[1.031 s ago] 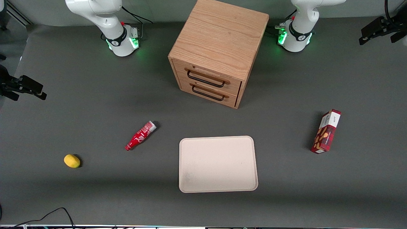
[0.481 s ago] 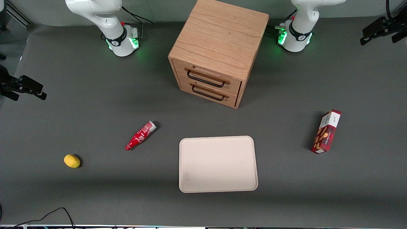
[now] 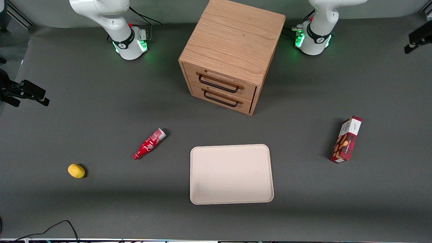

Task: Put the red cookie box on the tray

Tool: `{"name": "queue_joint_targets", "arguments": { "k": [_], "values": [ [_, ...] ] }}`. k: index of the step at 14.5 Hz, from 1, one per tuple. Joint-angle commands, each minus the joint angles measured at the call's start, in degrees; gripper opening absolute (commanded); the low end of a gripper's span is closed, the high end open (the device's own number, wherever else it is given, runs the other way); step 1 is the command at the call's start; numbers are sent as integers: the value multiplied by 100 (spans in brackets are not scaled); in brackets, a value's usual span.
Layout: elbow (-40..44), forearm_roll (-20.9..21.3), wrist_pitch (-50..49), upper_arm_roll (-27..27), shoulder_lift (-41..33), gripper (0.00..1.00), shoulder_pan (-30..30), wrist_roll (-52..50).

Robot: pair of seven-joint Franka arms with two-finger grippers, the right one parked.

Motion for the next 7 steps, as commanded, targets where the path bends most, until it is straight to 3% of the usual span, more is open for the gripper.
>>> {"name": "queue_joint_targets", "arguments": {
  "k": [1, 5, 7],
  "values": [
    [371, 32, 406, 170, 721, 100, 12, 975],
    [257, -117, 1110, 249, 1687, 100, 21, 1767],
    [100, -414, 1610, 258, 2232, 100, 38, 2119]
  ]
}}
